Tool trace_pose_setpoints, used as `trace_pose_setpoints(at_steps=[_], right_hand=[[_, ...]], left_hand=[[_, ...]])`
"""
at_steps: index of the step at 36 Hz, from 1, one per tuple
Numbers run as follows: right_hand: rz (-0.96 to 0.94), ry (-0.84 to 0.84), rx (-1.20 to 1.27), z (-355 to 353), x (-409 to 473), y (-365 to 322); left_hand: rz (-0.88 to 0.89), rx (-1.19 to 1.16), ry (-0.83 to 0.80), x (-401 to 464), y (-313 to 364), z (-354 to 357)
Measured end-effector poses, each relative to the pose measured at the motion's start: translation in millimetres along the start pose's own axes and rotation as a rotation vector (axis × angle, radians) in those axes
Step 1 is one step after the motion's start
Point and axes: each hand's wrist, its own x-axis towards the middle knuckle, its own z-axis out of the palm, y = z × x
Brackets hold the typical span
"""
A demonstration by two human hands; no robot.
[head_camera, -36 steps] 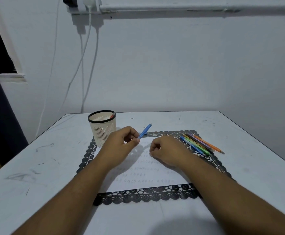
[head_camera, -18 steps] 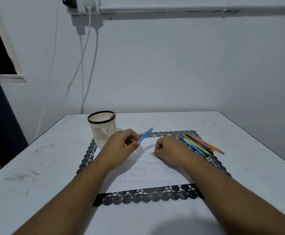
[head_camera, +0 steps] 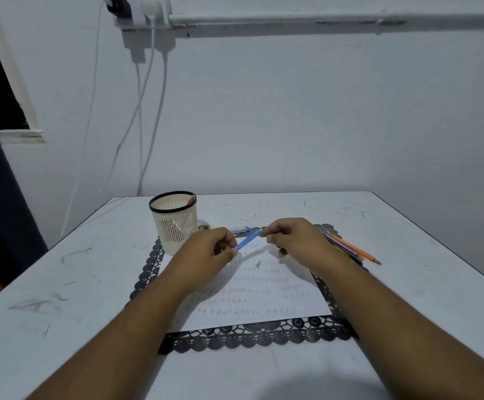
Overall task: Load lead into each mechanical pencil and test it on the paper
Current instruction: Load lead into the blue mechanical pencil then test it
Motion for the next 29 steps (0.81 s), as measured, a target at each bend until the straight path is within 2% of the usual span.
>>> trace_pose_setpoints(at_steps=[5, 11, 29], right_hand=[[0.014, 0.030, 0.299, 1, -3, -6], [0.024, 0.062, 0.430, 6, -6, -13], [-0.015, 0.097, 0.353, 9, -4, -12]], left_hand=[[0.000, 0.006, 0.005, 0, 1, 0], [-0.007, 0.026, 0.011, -1, 1, -1], [-0.010, 0.016, 0.015, 0, 3, -1]])
